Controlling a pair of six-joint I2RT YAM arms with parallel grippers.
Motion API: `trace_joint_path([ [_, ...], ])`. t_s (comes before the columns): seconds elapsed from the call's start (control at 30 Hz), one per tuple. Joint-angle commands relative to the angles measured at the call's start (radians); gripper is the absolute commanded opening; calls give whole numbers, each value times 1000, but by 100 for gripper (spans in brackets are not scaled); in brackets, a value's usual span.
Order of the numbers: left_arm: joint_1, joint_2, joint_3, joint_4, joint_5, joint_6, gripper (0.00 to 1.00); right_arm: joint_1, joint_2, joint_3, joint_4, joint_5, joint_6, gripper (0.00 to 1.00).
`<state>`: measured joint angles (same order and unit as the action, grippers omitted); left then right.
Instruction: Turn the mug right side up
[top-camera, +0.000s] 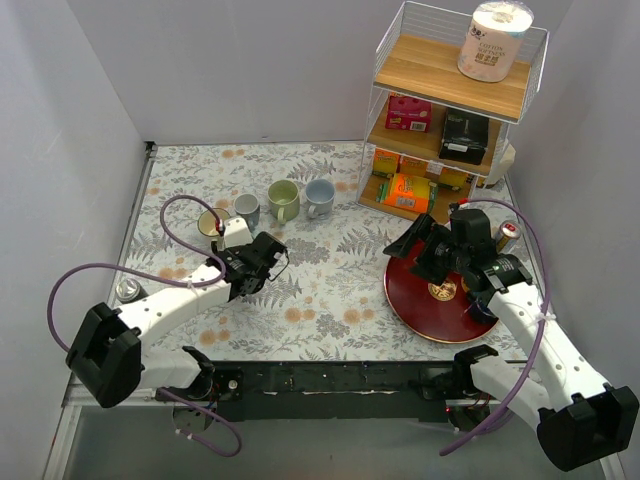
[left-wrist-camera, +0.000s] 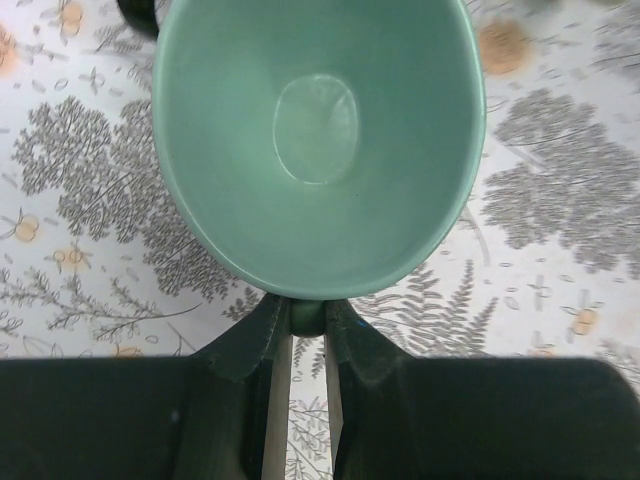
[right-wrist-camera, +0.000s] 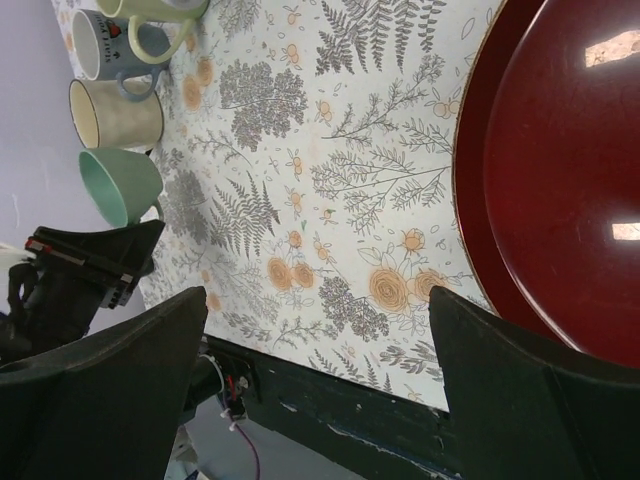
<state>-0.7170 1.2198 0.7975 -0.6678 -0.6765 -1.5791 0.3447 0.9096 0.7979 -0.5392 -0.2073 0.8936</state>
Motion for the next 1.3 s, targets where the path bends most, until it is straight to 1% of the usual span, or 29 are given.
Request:
trace_joint_path([
  [0.0, 4, 61, 8, -67, -78, -166, 0, -1, 2, 49, -33, 35, -13, 98],
  [0.07, 5, 90, 2, -64, -71, -186, 0, -4, 5, 49, -39, 36, -13, 99],
  [0.2, 17, 98, -50, -4, -43, -213, 0, -10, 9, 55, -53, 34, -21, 99],
  [0.3, 33, 113, -78, 8, -34, -243, 0, -15, 17, 70, -73, 34, -33, 99],
  [0.53, 45, 176, -73, -76, -61, -338, 0, -24, 49, 96, -90, 28, -58, 99],
  [0.6, 50, 184, -67, -93, -52, -341, 0, -26, 55, 98, -93, 23, -59, 99],
  [0.67, 53, 193, -66, -108, -52, -355, 4, -27, 66, 104, -102, 20, -64, 99],
  [0.7, 56, 193, -66, -113, -51, -360, 12, -27, 74, 107, -116, 25, -65, 99],
  [0.77, 57, 184, -61, -124, -49, -364, 20, -29, 80, 113, -131, 48, -67, 98],
  [0.8, 57, 176, -60, -125, -48, -364, 29, -29, 84, 121, -149, 57, -70, 99],
  [0.9, 57, 141, -50, -130, -46, -358, 43, -32, 87, 132, -174, 89, -74, 98],
  [0.93, 57, 129, -46, -133, -46, -355, 49, -30, 87, 130, -176, 98, -74, 99],
  [1.0, 57, 103, -26, -139, -47, -348, 55, -32, 91, 133, -186, 105, -74, 99],
  [1.03, 57, 95, -17, -150, -52, -345, 62, -32, 92, 135, -189, 112, -74, 99],
  [1.13, 57, 61, 22, -185, -58, -343, 71, -32, 103, 145, -215, 141, -77, 98],
  [1.23, 57, 12, 63, -223, -63, -340, 77, -36, 121, 173, -251, 187, -91, 99],
  [1.27, 57, -3, 72, -231, -61, -338, 83, -39, 129, 182, -272, 200, -105, 99],
])
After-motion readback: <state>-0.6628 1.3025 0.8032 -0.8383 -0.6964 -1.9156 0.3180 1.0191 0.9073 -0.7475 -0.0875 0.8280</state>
